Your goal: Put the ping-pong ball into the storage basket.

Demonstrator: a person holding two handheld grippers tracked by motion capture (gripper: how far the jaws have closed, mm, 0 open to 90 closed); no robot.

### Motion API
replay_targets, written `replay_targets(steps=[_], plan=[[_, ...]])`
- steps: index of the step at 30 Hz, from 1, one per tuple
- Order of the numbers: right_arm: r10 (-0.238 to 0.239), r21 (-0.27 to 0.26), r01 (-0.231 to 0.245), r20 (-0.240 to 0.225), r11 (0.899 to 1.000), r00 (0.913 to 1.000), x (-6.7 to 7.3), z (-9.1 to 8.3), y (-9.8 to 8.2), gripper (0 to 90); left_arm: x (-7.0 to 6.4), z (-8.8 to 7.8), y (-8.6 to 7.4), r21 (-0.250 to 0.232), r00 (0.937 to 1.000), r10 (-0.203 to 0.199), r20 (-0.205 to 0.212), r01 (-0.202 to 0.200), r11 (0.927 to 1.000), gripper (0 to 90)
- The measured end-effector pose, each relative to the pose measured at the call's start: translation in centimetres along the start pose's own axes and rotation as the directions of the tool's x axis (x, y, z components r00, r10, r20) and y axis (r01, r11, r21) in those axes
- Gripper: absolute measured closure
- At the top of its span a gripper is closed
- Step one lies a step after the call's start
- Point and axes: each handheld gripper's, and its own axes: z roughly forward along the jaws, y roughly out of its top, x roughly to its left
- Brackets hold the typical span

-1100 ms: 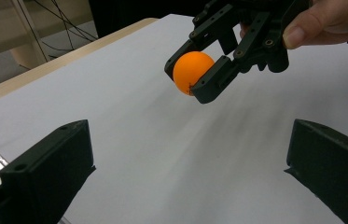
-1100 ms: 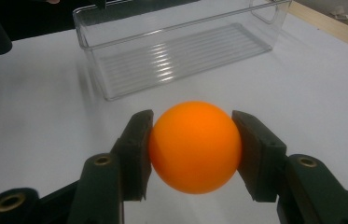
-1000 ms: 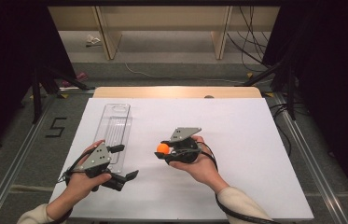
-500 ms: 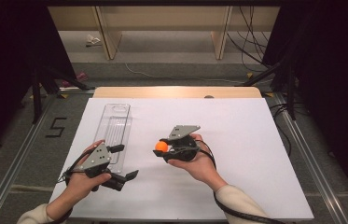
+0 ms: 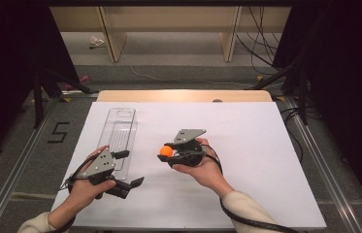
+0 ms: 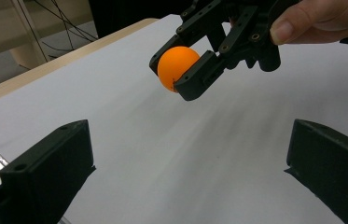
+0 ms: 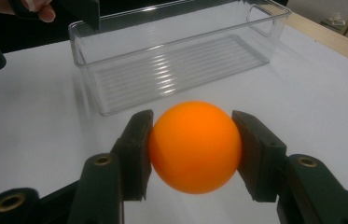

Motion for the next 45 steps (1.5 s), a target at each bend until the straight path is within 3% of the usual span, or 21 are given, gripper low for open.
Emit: replay_targets(steps=[45], plan=[[0.004, -0.017, -0.003, 0.013, 1.000, 0.9999, -0.3, 1.0, 1.3, 51.5, 0.0, -0.1, 0.0, -0.002, 1.0000, 0.003, 0.001, -0.003, 1.0000, 0.1]])
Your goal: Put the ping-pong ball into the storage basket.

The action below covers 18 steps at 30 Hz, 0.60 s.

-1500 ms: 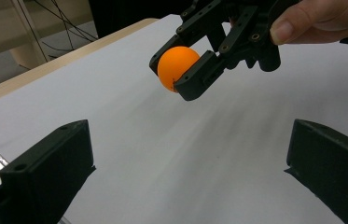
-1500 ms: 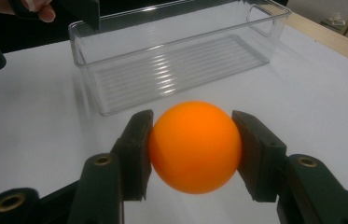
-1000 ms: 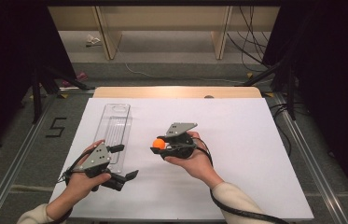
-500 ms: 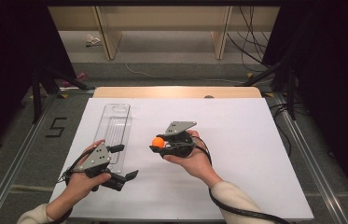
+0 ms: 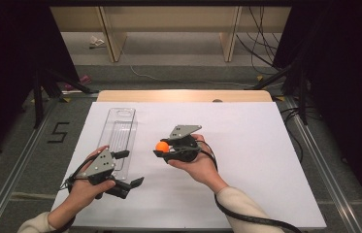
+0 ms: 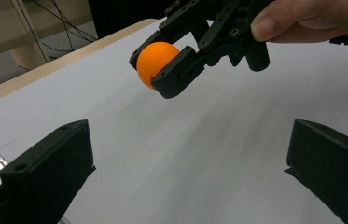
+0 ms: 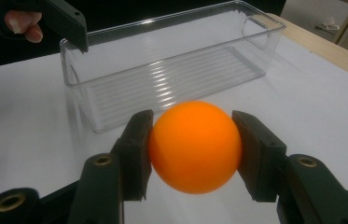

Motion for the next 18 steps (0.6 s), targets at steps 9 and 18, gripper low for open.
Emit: replay_targets(steps=[9, 18], plan=[[0.001, -0.002, -0.001, -0.001, 1.000, 1.0000, 0.03, 0.42, 0.24, 51.5, 0.00, -0.03, 0.01, -0.002, 1.0000, 0.001, 0.000, -0.001, 1.0000, 0.1], [0.003, -0.004, -0.003, 0.005, 1.000, 1.0000, -0.19, 0.48, 0.34, 51.5, 0.00, -0.03, 0.01, -0.002, 1.0000, 0.001, 0.001, -0.001, 1.0000, 0.1]])
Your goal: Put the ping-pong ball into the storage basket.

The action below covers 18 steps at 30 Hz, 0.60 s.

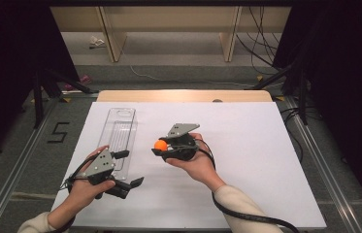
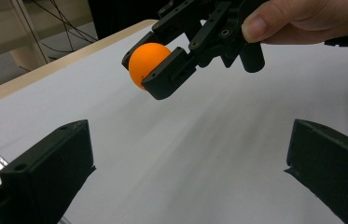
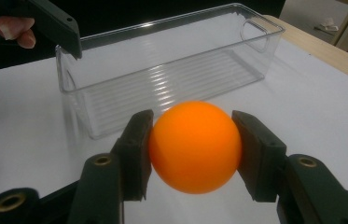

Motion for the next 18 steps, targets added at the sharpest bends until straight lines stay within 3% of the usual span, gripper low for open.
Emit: replay_targets(steps=[18], plan=[[0.011, -0.005, -0.011, 0.010, 1.000, 0.9999, -0.37, 0.29, 0.36, 51.5, 0.01, -0.03, 0.00, -0.001, 1.0000, -0.001, 0.002, 0.001, 1.0000, 0.1]])
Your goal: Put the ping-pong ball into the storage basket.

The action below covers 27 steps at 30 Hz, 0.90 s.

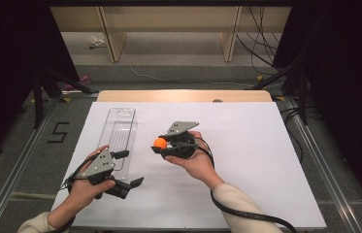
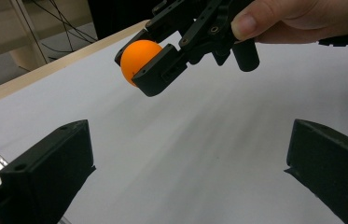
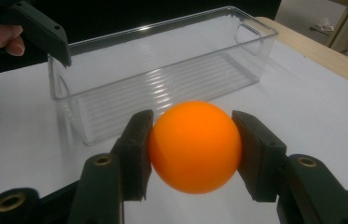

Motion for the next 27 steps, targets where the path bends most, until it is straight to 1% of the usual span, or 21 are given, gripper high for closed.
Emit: replay_targets(steps=[6, 27], plan=[[0.005, -0.009, -0.005, 0.003, 1.000, 1.0000, -0.19, 0.07, 0.24, 51.5, 0.01, 0.01, -0.02, -0.002, 1.0000, -0.001, 0.000, 0.001, 1.0000, 0.1], [0.013, -0.014, -0.013, 0.007, 1.000, 0.9999, -0.52, 0.44, 0.84, 51.5, 0.03, -0.01, -0.04, -0.001, 1.0000, -0.002, 0.001, 0.002, 1.0000, 0.1]])
